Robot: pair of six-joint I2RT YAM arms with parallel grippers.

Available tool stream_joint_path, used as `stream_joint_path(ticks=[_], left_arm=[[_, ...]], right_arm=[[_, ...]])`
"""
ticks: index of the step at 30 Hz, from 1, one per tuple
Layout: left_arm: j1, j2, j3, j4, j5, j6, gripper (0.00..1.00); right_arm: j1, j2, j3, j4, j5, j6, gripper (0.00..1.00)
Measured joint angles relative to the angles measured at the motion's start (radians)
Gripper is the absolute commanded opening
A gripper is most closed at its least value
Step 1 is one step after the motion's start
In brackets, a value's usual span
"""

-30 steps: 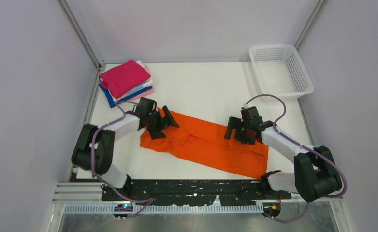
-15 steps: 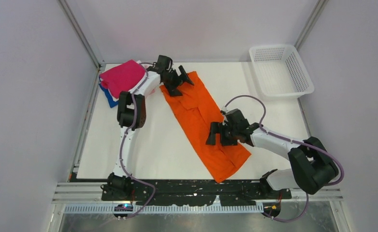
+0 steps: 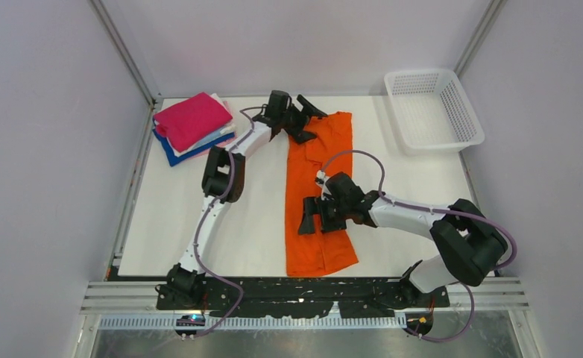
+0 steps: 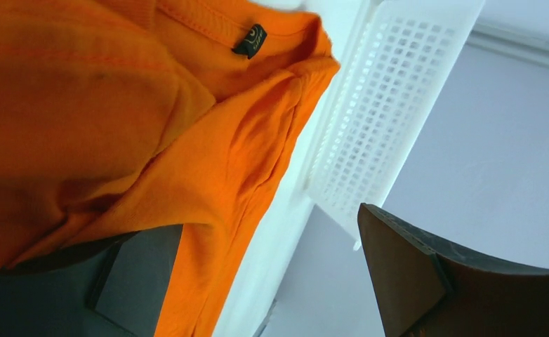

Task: Fold and stack the t-shirts
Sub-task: Rotate the tshirt 90 degrees

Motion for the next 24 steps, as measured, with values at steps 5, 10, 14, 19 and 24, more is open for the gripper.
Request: stream_joint_path(ticks=[5, 10, 14, 19, 24], left_arm=[[-0.031, 0.086, 0.096, 0.116, -0.068, -0.123, 1.00], [-0.030, 0.111, 0.123, 0.159, -0.120, -0.172, 1.00], [-0.019, 0.106, 0.124, 0.147, -0.153, -0.152, 1.00], [0.009, 0.060, 0.113, 0.076, -0.189, -0.057, 1.00], [0.041, -0.030, 0.104, 0.018, -0.193, 0.070, 1.00]], right_arm=[[0.012, -0.059, -0.010, -0.018, 0.010, 0.002, 0.95], [0.000, -0.238, -0.026, -0.074, 0.072, -0.008, 0.95], [-0.050, -0.354, -0.047, -0.098, 0.099, -0.008, 0.96], [-0.100, -0.471, -0.105, -0.153, 0.108, -0.008, 0.95], [-0.155, -0.507, -0.117, -0.214, 0.095, -0.006, 0.95]])
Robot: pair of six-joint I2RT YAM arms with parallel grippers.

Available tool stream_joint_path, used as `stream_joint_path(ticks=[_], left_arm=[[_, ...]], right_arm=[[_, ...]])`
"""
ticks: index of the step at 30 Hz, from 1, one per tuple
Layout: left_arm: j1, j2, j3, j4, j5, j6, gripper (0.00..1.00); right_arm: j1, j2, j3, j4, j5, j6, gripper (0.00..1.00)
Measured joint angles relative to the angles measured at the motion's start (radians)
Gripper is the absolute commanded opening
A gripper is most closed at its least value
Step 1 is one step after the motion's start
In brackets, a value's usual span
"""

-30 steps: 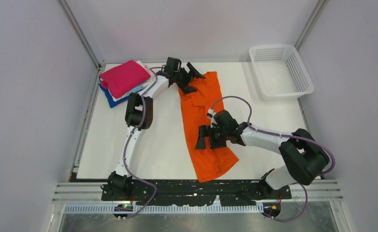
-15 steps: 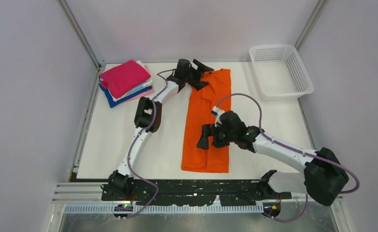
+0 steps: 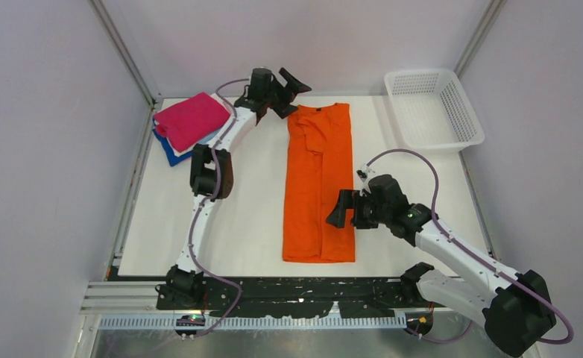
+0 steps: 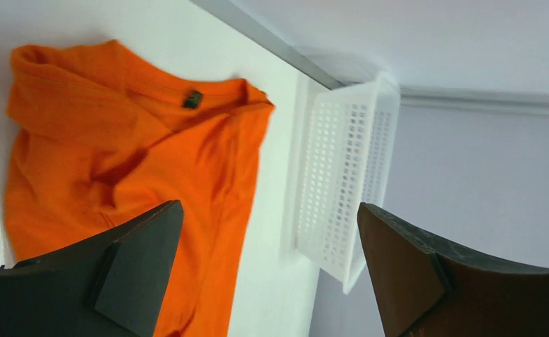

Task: Fold and stack the t-shirts
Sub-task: Rotate the tshirt 90 degrees, then grab the bottom of the folded rectangular tshirt with both arms

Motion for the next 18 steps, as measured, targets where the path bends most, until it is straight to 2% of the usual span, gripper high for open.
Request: stream_joint_path(ticks=[4, 6, 10, 14, 16, 18], left_arm=[[0.013, -0.156, -0.051, -0.037, 0.045, 0.120, 1.00], [0.003, -0.309, -0.179, -0.062, 0.059, 0.187, 1.00], [-0.054, -0.769, -0.646, -0.073, 0.038, 0.318, 1.00], [-0.150, -1.193, -1.120, -0.037, -0.050, 0.399, 1.00], [-0.201, -1.328, -1.307, -0.043, -0.089, 0.412, 1.00], [-0.227, -1.379, -1.438, -0.060, -0.121, 0.415, 1.00]], right_arm=[[-0.039, -0.014, -0.023, -0.040, -0.011, -0.001, 0.95], [-0.043, -0.020, -0.028, -0.068, -0.014, -0.004, 0.95], [-0.046, -0.074, -0.078, -0.095, 0.000, -0.004, 0.95], [-0.046, -0.129, -0.144, -0.122, 0.008, 0.000, 0.95], [-0.046, -0.153, -0.166, -0.138, 0.014, 0.003, 0.96], [-0.045, -0.182, -0.179, -0.154, 0.024, 0.008, 0.97]])
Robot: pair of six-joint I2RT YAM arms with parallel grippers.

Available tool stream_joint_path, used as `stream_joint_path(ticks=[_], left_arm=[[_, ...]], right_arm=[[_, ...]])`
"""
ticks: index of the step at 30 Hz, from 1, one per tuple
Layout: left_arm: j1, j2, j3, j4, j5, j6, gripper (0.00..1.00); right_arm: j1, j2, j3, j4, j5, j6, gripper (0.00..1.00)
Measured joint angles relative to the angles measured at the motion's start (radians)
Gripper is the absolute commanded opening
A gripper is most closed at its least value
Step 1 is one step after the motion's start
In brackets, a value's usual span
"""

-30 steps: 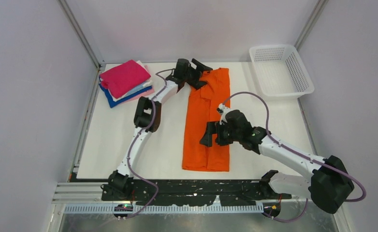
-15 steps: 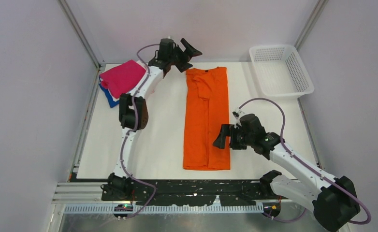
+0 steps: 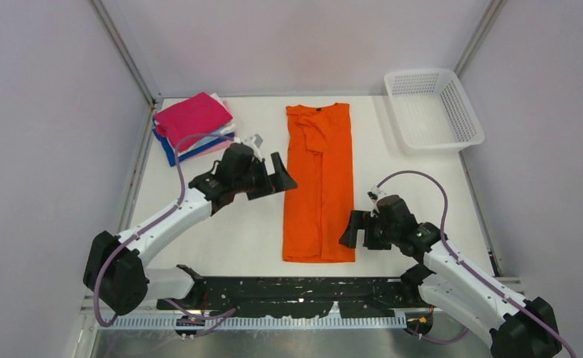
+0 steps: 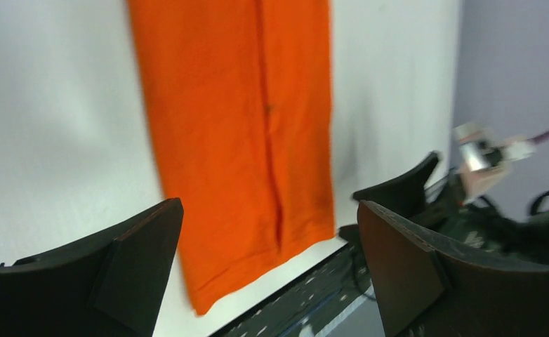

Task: Fold and stack the t-shirts
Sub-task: Grab the bottom of the folded rectangular tshirt with both arms

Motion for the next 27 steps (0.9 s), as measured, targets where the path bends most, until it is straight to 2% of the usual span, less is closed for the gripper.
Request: stream_joint_path(ticks=[4, 6, 9, 10, 15, 20, 24, 27], left_arm=[[-0.056, -0.049, -0.175, -0.080, -0.043, -0.003, 0.98], [-0.116, -0.095, -0.252, -0.113, -0.049, -0.004, 0.94], [-0.198, -0.155, -0.336, -0.125, -0.036, -0.010, 0.82], [-0.220, -0.166, -0.359, -0.124, -0.029, -0.015, 0.80], [-0.287, -0.163, -0.457, -0.087, 0.014, -0.044, 0.68], [-0.302, -0.077, -0.479, -0.033, 0.039, -0.065, 0.63], [-0.302, -0.015, -0.470, 0.025, 0.056, -0.079, 0.57], [-0.302, 0.039, -0.448, 0.063, 0.068, -0.085, 0.47]], right_arm=[[0.003, -0.066, -0.039, -0.006, -0.005, 0.019, 0.98], [0.009, -0.082, -0.071, -0.002, -0.025, 0.035, 0.94], [0.024, -0.081, -0.095, 0.000, -0.045, 0.053, 0.87], [0.032, -0.081, -0.095, -0.001, -0.048, 0.057, 0.82], [0.055, -0.080, -0.108, -0.004, -0.053, 0.085, 0.68], [0.065, -0.067, -0.119, -0.004, -0.047, 0.100, 0.53], [0.065, -0.056, -0.127, 0.004, -0.050, 0.108, 0.48], [0.066, -0.041, -0.132, 0.023, -0.059, 0.117, 0.43]])
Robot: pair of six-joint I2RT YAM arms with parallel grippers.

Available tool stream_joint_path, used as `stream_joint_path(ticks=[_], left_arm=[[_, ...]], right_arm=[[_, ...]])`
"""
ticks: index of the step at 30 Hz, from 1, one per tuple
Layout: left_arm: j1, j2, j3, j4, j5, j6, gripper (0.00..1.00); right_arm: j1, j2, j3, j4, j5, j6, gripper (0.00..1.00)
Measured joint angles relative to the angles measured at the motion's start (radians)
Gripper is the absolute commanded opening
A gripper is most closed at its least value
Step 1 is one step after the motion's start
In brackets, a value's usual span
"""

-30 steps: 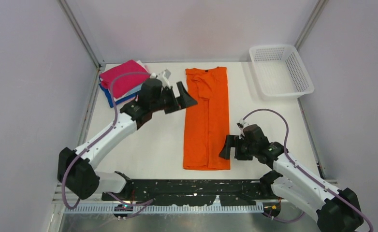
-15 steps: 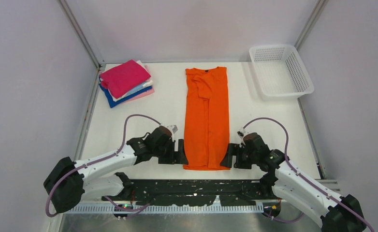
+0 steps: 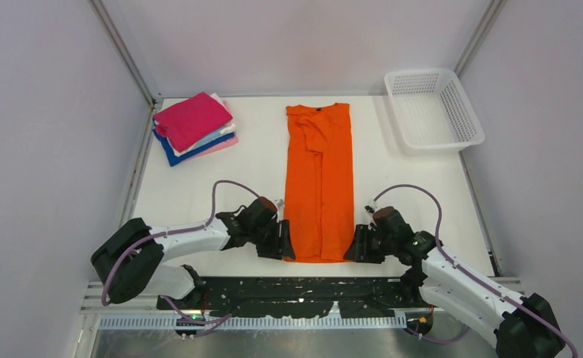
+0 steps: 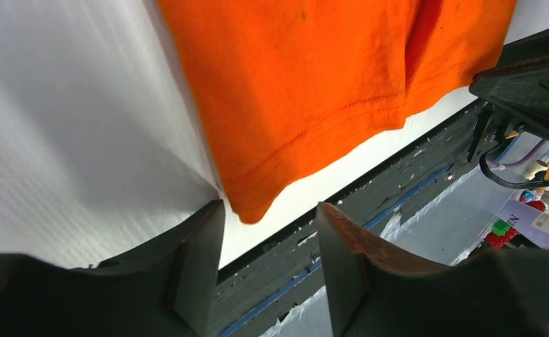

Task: Fold and stack the t-shirts
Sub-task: Grab the bottom of the folded rectangular tshirt with both arms

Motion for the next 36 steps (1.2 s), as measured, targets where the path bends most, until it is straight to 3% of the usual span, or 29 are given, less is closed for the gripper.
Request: stream_joint_path(ticks=[2, 5, 7, 8, 10, 26, 36], left_arm=[[0.000, 0.031, 0.011, 0.021, 0.004, -0.003, 0.38], [0.000, 0.079, 0.030, 0.039, 0.011, -0.006, 0.14], [0.000, 0.108, 0.039, 0.042, 0.016, -0.006, 0.00], [0.000, 0.117, 0.041, 0.042, 0.019, -0.005, 0.00], [0.000, 0.122, 0.041, 0.042, 0.026, -0.005, 0.00], [-0.156, -0.069, -0.067, 0.006, 0.020, -0.052, 0.00], [-0.093, -0.070, 0.034, -0.045, 0.006, -0.011, 0.00]], right_arm=[[0.000, 0.013, -0.001, 0.011, -0.005, 0.004, 0.38], [0.000, 0.034, -0.005, 0.028, -0.014, 0.008, 0.28], [0.000, 0.043, -0.008, 0.036, -0.016, 0.011, 0.13], [0.000, 0.045, -0.009, 0.038, -0.018, 0.011, 0.07], [0.001, 0.050, -0.016, 0.042, -0.022, 0.016, 0.06], [0.056, -0.130, -0.029, -0.103, -0.093, 0.037, 0.05], [0.068, -0.079, 0.023, -0.068, -0.063, 0.038, 0.05]])
